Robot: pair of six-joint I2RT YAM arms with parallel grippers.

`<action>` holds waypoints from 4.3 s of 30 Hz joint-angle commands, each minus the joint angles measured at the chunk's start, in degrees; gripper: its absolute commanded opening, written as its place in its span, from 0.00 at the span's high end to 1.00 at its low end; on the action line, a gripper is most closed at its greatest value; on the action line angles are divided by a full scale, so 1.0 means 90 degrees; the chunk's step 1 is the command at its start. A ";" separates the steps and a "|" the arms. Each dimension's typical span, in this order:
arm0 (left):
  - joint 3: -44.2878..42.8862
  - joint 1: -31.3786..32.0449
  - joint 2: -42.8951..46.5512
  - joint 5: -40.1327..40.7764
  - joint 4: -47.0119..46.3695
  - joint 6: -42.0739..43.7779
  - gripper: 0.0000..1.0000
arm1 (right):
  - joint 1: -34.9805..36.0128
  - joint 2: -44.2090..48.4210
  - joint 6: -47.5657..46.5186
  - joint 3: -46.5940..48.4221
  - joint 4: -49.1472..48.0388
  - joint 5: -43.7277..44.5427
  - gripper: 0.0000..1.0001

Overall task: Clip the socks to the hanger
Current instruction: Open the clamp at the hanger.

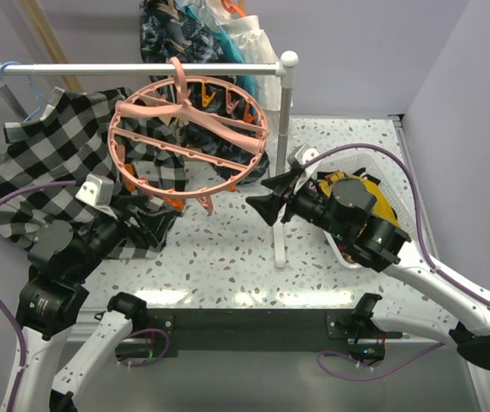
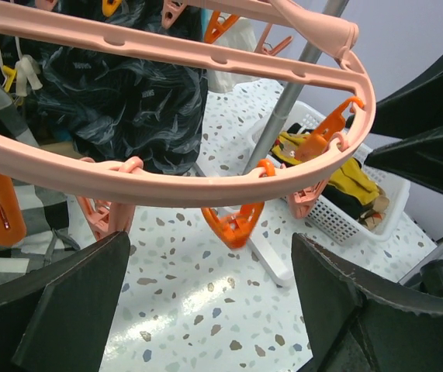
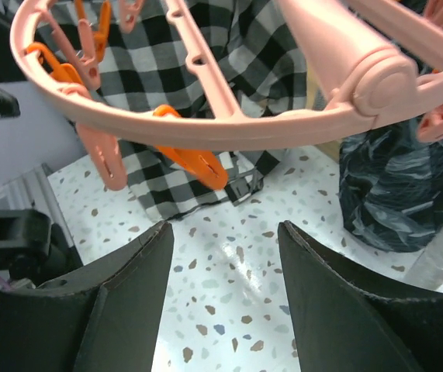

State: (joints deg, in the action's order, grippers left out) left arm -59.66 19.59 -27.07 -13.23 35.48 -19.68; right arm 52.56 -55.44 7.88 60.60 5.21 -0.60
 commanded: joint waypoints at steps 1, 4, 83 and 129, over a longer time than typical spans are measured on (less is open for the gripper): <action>-0.0295 0.0001 -0.0087 0.0026 -0.0212 0.0156 0.10 | 0.0020 -0.0021 0.0140 -0.0102 -0.0471 -0.0578 0.39; -0.0315 0.0010 -0.0176 -0.0258 -0.0280 0.0087 0.11 | 0.0010 -0.0168 0.0266 -0.0073 -0.0792 -0.0733 0.39; -0.0285 -0.0205 -0.1094 -0.2114 -0.1531 -0.1983 0.42 | 0.0782 -0.2151 0.0355 0.1704 -0.0364 -0.0646 1.00; -0.0041 0.1631 -0.1728 0.1596 -0.1863 -0.2149 0.35 | 0.0821 -0.2189 -0.0123 0.1245 -0.0550 -0.0363 1.00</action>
State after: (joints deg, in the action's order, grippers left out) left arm -56.51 34.65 -42.02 -7.16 20.86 -38.39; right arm 58.87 -76.12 8.25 72.29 2.26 -3.70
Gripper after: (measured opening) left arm 0.654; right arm 0.175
